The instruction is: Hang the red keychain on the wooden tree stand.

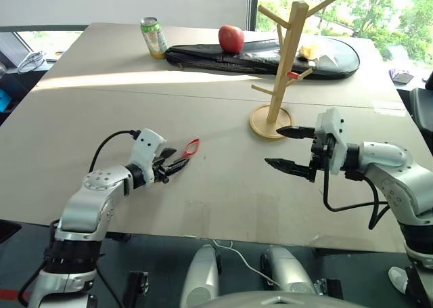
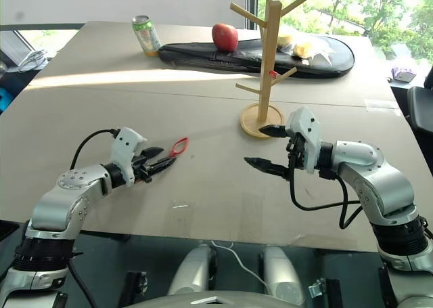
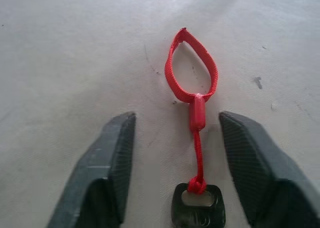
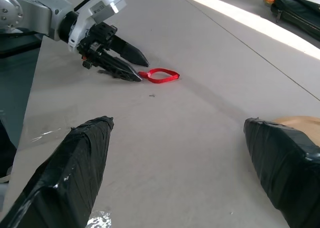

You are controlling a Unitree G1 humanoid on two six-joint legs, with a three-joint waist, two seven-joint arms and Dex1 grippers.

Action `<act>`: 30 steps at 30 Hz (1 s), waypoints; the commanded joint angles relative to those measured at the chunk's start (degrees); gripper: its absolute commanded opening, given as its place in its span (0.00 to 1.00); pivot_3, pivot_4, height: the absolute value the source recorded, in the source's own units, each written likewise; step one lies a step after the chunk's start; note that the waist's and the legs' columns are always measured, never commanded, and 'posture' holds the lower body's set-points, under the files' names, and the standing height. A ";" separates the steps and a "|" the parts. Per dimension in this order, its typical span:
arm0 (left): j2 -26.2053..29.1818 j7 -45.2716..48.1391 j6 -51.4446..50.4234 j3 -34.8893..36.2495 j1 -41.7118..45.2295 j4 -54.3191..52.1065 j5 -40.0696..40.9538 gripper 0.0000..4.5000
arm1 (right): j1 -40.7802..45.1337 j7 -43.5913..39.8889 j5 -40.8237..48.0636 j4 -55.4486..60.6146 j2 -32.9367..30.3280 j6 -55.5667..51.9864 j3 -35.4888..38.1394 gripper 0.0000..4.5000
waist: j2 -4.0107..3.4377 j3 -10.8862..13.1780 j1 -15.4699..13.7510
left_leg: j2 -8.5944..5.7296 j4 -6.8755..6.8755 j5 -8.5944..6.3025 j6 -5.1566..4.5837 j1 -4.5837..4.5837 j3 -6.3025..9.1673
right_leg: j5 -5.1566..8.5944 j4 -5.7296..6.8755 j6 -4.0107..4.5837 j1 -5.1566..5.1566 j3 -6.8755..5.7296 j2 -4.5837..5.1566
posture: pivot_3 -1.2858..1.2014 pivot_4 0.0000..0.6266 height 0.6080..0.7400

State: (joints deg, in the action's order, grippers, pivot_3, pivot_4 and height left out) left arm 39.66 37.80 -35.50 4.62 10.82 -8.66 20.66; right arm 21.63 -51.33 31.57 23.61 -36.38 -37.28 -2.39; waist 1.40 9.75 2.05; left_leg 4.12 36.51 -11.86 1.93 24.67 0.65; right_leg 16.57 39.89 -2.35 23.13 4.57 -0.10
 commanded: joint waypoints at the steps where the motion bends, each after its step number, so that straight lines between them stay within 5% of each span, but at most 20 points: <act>1: 0.00 1.75 0.77 -0.70 -0.24 0.35 -0.32 0.20 | -0.59 -1.02 0.66 1.85 -0.84 1.19 0.56 1.00 | 0.00 0.00 0.02 | 0.00 0.00 0.00 0.00 -0.01 0.00 | 0.00 0.00 0.00 0.00 0.01 0.00 | 0.52 0.24 1.00; 3: 0.16 2.20 0.98 -0.63 -0.37 0.48 -0.45 0.01 | -0.75 -1.20 0.52 1.62 -0.92 1.46 0.64 1.00 | 0.00 0.00 0.02 | 0.00 0.00 0.00 0.00 -0.01 -0.01 | 0.00 0.00 0.00 0.00 0.01 0.00 | 0.52 0.24 1.00; 16: -2.28 -0.81 1.57 3.53 1.89 -10.40 1.78 0.01 | -4.35 2.84 1.61 6.02 -0.47 1.25 4.03 1.00 | 0.02 0.01 -0.15 | 0.00 0.02 0.00 0.00 0.06 0.05 | 0.00 -0.01 0.00 0.00 -0.05 0.00 | 0.52 0.24 1.00; 23: -4.40 -0.16 9.19 -3.88 6.44 -21.64 -1.48 0.01 | -12.21 23.59 3.10 20.92 6.63 -3.81 14.31 1.00 | 0.01 0.00 -0.29 | 0.00 0.02 0.00 0.01 0.02 0.04 | 0.00 0.01 0.00 -0.02 -0.02 0.00 | 0.52 0.24 1.00; 30: -12.47 -0.55 18.84 -12.58 19.59 -13.94 -7.59 0.01 | -11.07 35.96 6.15 28.91 9.29 -10.54 17.38 1.00 | 0.00 -0.02 -1.04 | -0.03 0.11 0.00 0.01 0.03 0.03 | 0.00 0.01 -0.01 -0.04 0.01 -0.02 | 0.52 0.24 1.00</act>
State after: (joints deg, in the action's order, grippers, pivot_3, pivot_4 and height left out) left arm 28.30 37.34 -19.98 -6.45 28.33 -24.31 14.60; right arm 8.90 -17.73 35.85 49.16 -27.30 -46.84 13.44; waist 1.40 9.73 1.01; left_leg 4.10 36.62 -11.86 1.93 24.69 0.70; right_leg 16.56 39.92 -2.36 23.10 4.57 -0.15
